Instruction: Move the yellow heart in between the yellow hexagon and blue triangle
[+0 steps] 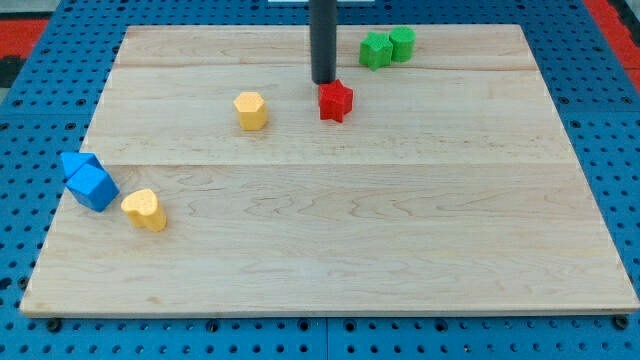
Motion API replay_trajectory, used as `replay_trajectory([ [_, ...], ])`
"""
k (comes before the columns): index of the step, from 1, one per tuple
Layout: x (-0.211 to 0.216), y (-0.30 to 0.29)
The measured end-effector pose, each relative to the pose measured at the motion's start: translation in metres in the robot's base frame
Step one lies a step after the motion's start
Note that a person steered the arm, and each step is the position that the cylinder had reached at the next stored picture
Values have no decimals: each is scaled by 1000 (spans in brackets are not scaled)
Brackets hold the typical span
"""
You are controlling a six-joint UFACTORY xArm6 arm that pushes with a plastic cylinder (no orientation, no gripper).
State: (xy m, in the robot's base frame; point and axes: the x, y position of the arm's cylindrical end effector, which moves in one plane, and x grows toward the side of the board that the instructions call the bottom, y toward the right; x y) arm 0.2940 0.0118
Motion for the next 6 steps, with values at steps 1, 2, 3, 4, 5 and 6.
replay_trajectory([
  [1, -13, 17],
  [2, -21, 39],
  [3, -24, 91],
  [4, -26, 120],
  [5, -26, 157],
  [6, 0, 145],
])
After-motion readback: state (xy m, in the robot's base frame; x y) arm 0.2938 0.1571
